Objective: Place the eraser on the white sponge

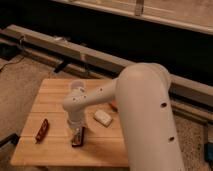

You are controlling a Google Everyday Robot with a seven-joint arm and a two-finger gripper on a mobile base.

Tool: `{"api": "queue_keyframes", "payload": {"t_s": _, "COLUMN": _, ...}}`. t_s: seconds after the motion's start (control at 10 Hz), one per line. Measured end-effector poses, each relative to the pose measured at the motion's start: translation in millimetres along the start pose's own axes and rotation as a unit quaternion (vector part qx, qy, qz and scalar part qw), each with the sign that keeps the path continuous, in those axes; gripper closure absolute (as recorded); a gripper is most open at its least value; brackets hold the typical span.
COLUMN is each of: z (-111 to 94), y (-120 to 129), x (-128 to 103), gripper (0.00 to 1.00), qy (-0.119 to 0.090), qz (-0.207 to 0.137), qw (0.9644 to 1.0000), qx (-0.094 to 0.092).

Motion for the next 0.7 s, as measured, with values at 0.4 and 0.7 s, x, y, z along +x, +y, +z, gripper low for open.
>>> {"api": "queue_keyframes", "payload": {"t_s": 0.4, "z": 0.2, "y": 1.1, "x": -0.5, "gripper": 1.0, "qy": 0.001, "qz": -0.003, "qw": 1.0, "qx": 0.0}}
{"api": "queue_keyframes", "payload": {"t_s": 0.7, "z": -10.5, "y": 6.8, "x": -3.5, "gripper": 1.0, "qy": -0.016, "qz": -0.011, "qw": 0.9998, "qx": -0.001}}
